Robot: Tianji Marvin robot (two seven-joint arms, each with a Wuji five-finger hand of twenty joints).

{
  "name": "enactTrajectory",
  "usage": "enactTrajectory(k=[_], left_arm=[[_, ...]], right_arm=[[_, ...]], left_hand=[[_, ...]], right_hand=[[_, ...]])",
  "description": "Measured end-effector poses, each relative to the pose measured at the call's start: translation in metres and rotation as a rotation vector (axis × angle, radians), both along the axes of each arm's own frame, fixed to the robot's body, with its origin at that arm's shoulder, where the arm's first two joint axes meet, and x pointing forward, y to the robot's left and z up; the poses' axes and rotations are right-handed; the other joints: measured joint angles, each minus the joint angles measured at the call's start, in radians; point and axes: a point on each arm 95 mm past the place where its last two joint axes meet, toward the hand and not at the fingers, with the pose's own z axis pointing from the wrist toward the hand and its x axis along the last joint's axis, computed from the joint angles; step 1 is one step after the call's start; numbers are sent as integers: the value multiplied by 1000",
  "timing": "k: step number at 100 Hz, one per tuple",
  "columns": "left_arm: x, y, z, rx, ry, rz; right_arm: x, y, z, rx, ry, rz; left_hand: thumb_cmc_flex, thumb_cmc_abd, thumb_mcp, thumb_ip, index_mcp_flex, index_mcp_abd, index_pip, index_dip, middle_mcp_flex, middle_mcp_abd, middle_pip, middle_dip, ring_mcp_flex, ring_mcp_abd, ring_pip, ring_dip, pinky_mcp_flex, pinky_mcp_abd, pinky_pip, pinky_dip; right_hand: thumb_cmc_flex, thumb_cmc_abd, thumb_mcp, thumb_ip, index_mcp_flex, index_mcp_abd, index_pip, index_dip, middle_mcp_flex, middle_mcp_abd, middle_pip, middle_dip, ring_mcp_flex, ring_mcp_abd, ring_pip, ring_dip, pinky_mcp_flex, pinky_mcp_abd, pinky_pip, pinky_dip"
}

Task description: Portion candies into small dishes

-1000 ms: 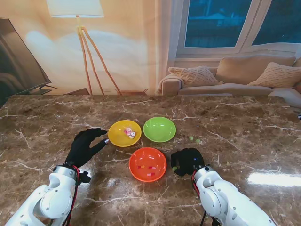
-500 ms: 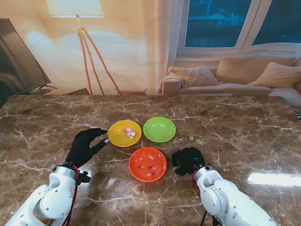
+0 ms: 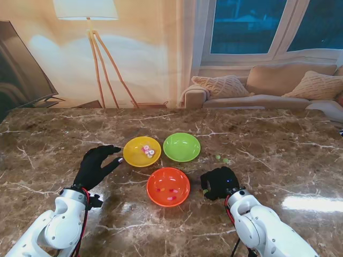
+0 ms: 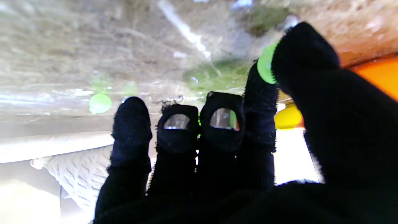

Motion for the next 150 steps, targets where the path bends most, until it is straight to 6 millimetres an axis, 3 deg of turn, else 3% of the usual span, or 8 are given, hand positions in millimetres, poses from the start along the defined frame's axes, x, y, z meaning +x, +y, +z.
enactTrajectory(k=[29, 62, 107, 137, 150], left_arm=[[0, 0, 0, 0, -3, 0], [0, 1, 0, 0, -3, -1], [1, 0, 0, 0, 6, -5], [1, 0, 0, 2, 11, -3], [1, 0, 0, 3, 13, -2]], right_arm=[[13, 1, 38, -7, -90, 47], [72, 19, 74, 16, -190, 72], [132, 40, 69, 34, -172, 42], [151, 53, 63, 37, -149, 24], [156, 54, 60, 39, -129, 15]], left_hand=[[0, 0, 0, 0, 0, 0, 0, 0, 0, 0, 0, 0, 0, 0, 0, 0, 0, 0, -1, 0], [0, 0, 0, 0, 0, 0, 0, 0, 0, 0, 0, 0, 0, 0, 0, 0, 0, 0, -1, 0], [0, 0, 0, 0, 0, 0, 0, 0, 0, 0, 0, 0, 0, 0, 0, 0, 0, 0, -2, 0], [0, 0, 0, 0, 0, 0, 0, 0, 0, 0, 0, 0, 0, 0, 0, 0, 0, 0, -2, 1], [0, 0, 0, 0, 0, 0, 0, 0, 0, 0, 0, 0, 0, 0, 0, 0, 0, 0, -2, 1]], right_hand=[[0, 0, 0, 0, 0, 0, 0, 0, 0, 0, 0, 0, 0, 0, 0, 0, 0, 0, 0, 0], [0, 0, 0, 0, 0, 0, -1, 0, 0, 0, 0, 0, 0, -1, -1, 0, 1, 0, 0, 0], [0, 0, -8, 0, 0, 0, -1, 0, 0, 0, 0, 0, 0, -1, -1, 0, 2, 0, -1, -1], [0, 0, -9, 0, 0, 0, -2, -5, 0, 0, 0, 0, 0, -1, -2, 0, 4, 0, -1, -1], [0, 0, -9, 0, 0, 0, -9, -41, 0, -3, 0, 0, 0, -2, -2, 0, 11, 0, -1, -12]])
